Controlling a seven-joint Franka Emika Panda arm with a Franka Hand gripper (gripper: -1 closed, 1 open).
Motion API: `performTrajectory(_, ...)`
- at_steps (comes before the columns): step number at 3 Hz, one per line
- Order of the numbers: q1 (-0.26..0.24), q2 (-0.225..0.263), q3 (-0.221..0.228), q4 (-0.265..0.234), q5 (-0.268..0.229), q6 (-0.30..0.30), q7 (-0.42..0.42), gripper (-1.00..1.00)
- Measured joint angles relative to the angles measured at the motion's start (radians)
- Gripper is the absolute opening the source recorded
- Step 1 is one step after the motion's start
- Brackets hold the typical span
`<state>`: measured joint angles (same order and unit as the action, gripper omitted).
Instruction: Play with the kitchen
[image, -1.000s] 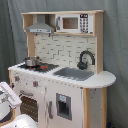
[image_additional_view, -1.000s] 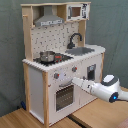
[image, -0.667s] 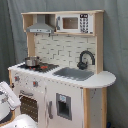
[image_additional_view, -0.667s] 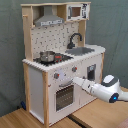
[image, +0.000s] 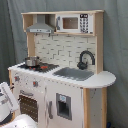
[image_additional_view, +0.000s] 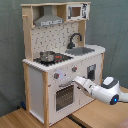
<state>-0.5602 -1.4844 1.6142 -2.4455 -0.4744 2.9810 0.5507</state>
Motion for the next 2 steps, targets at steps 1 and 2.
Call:
performTrajectory(1,-0.002,-0.006,0.016,-0.003,-0.001,0.000,0.116,1.00)
performTrajectory(2,-0.008,-0.020,0.019,-0.004,-0.001,0.000,0.235,1.00)
